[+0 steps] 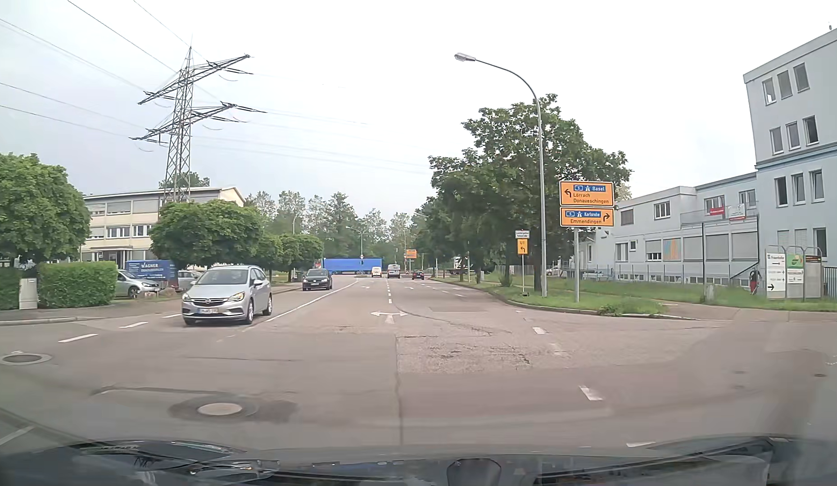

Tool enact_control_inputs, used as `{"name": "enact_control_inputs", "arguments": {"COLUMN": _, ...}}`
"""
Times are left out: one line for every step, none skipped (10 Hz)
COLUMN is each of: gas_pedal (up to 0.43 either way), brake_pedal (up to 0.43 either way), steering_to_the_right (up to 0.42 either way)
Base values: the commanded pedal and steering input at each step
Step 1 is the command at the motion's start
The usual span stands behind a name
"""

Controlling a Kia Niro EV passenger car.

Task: Follow the waypoints while adhering to traffic rules and regulations

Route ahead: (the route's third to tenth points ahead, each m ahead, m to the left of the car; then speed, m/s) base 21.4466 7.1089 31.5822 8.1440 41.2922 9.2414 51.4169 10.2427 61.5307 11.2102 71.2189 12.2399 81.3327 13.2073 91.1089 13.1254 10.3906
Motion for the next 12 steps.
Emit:
{"name": "enact_control_inputs", "arguments": {"gas_pedal": 0.098, "brake_pedal": 0.0, "steering_to_the_right": 0.002}}
{"name": "enact_control_inputs", "arguments": {"gas_pedal": 0.098, "brake_pedal": 0.0, "steering_to_the_right": 0.003}}
{"name": "enact_control_inputs", "arguments": {"gas_pedal": 0.098, "brake_pedal": 0.0, "steering_to_the_right": 0.001}}
{"name": "enact_control_inputs", "arguments": {"gas_pedal": 0.098, "brake_pedal": 0.0, "steering_to_the_right": -0.001}}
{"name": "enact_control_inputs", "arguments": {"gas_pedal": 0.098, "brake_pedal": 0.0, "steering_to_the_right": -0.002}}
{"name": "enact_control_inputs", "arguments": {"gas_pedal": 0.098, "brake_pedal": 0.0, "steering_to_the_right": -0.003}}
{"name": "enact_control_inputs", "arguments": {"gas_pedal": 0.098, "brake_pedal": 0.0, "steering_to_the_right": -0.008}}
{"name": "enact_control_inputs", "arguments": {"gas_pedal": 0.098, "brake_pedal": 0.0, "steering_to_the_right": -0.01}}
{"name": "enact_control_inputs", "arguments": {"gas_pedal": 0.098, "brake_pedal": 0.0, "steering_to_the_right": -0.011}}
{"name": "enact_control_inputs", "arguments": {"gas_pedal": 0.098, "brake_pedal": 0.0, "steering_to_the_right": -0.011}}
{"name": "enact_control_inputs", "arguments": {"gas_pedal": 0.098, "brake_pedal": 0.0, "steering_to_the_right": -0.014}}
{"name": "enact_control_inputs", "arguments": {"gas_pedal": 0.098, "brake_pedal": 0.0, "steering_to_the_right": -0.016}}
